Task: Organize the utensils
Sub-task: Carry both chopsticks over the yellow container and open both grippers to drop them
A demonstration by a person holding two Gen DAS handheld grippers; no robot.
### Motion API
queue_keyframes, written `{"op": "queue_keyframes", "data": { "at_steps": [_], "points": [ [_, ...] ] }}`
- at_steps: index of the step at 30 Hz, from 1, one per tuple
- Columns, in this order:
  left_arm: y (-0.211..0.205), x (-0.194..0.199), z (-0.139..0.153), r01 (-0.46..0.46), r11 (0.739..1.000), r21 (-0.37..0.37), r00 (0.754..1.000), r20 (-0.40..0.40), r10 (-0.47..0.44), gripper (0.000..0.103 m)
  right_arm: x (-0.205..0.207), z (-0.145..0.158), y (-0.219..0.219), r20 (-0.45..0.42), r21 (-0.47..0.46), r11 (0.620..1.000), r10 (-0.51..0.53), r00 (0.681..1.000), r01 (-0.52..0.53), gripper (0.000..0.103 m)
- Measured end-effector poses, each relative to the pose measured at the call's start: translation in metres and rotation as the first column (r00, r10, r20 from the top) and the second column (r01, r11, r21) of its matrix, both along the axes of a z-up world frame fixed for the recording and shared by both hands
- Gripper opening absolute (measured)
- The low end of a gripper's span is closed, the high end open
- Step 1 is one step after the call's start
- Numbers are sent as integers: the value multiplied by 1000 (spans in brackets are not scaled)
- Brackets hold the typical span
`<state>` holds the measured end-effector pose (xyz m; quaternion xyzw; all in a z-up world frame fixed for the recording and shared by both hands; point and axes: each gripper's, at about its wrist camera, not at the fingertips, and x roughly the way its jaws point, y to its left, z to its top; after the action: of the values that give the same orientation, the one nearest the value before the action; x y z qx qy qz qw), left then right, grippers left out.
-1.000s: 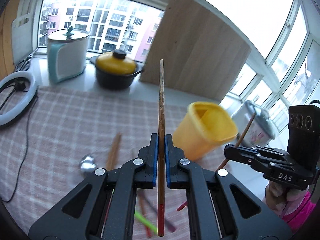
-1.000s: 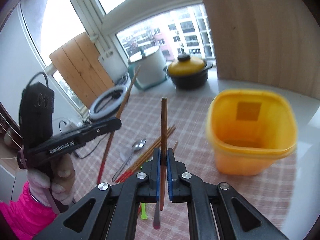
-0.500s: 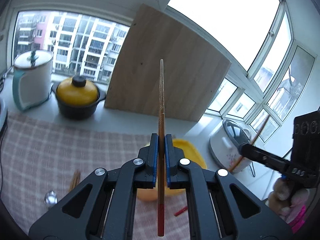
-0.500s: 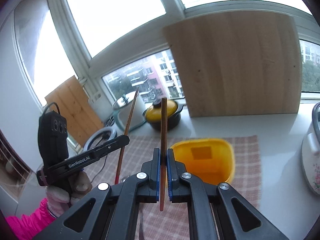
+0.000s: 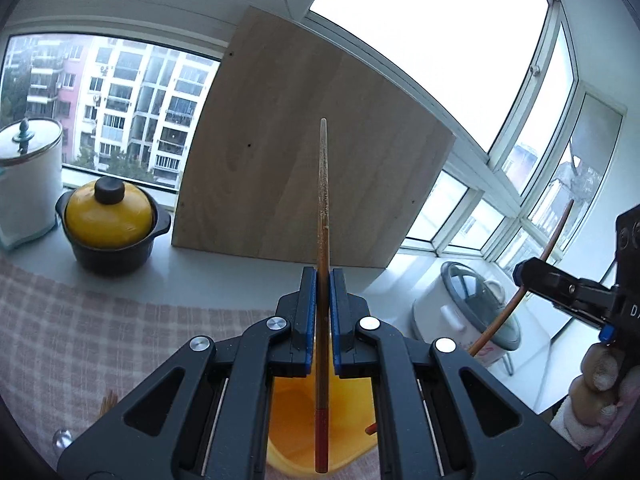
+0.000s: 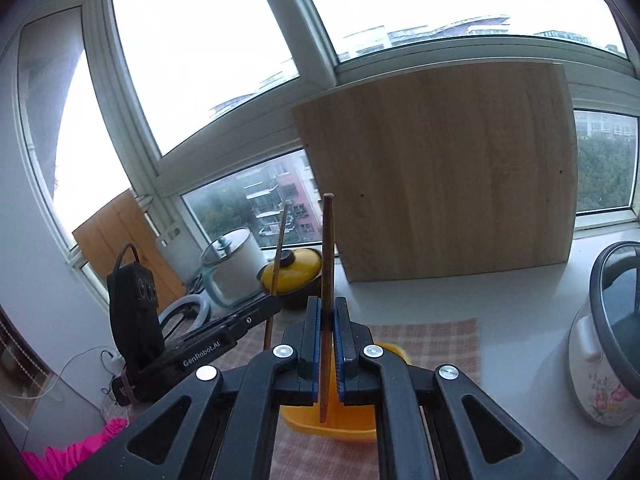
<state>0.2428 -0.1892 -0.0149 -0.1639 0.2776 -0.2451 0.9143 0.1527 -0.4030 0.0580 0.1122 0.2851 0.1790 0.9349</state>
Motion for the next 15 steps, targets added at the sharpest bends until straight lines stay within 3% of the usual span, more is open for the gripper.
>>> {"op": "queue_keyframes", "data": {
  "at_steps": [3, 15],
  "points": [
    [-10, 5, -7, 2, 1000, 18, 1000, 20, -2, 4, 9, -8, -3, -21, -11, 1000, -12, 1000, 11, 3],
    [-12, 3, -37, 9, 995, 103, 1000, -22, -7, 4, 28, -56, -3, -142, -30, 999, -22, 990, 18, 3]
  ]
}}
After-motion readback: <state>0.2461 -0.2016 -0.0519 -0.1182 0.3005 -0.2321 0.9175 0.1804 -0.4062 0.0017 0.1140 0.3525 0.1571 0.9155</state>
